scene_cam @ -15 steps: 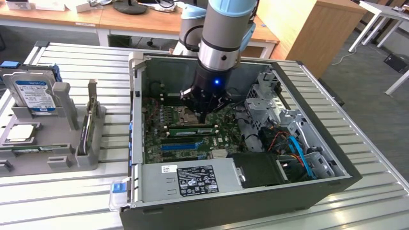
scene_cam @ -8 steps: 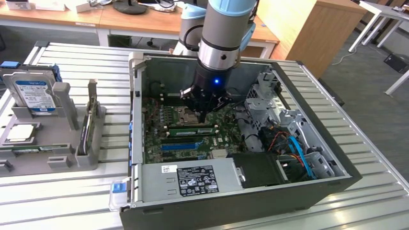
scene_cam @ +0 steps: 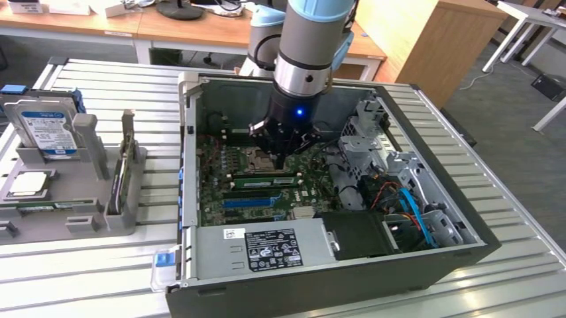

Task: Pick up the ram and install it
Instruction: 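Press down the ram until it locks into place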

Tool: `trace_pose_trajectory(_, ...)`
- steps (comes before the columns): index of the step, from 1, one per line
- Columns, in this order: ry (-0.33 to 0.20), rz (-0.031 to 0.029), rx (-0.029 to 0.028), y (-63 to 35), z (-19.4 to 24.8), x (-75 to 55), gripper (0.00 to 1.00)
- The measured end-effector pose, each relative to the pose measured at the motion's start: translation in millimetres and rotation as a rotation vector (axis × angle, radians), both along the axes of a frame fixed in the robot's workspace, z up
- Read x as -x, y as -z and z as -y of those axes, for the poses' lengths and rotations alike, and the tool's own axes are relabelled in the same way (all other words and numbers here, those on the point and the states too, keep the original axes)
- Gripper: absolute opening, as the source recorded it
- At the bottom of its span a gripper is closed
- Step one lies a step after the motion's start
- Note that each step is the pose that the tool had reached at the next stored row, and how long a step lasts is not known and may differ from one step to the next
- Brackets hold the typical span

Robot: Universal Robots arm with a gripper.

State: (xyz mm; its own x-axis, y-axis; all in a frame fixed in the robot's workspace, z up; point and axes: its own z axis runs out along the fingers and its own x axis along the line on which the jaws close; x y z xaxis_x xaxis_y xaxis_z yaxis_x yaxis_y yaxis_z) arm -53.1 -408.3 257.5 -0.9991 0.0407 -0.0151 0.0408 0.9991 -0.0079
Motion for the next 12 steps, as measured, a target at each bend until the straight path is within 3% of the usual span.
trace_pose_trajectory(12, 0.000, 0.0000, 0.0000, -1.6, 0.0, 0.0, 0.10)
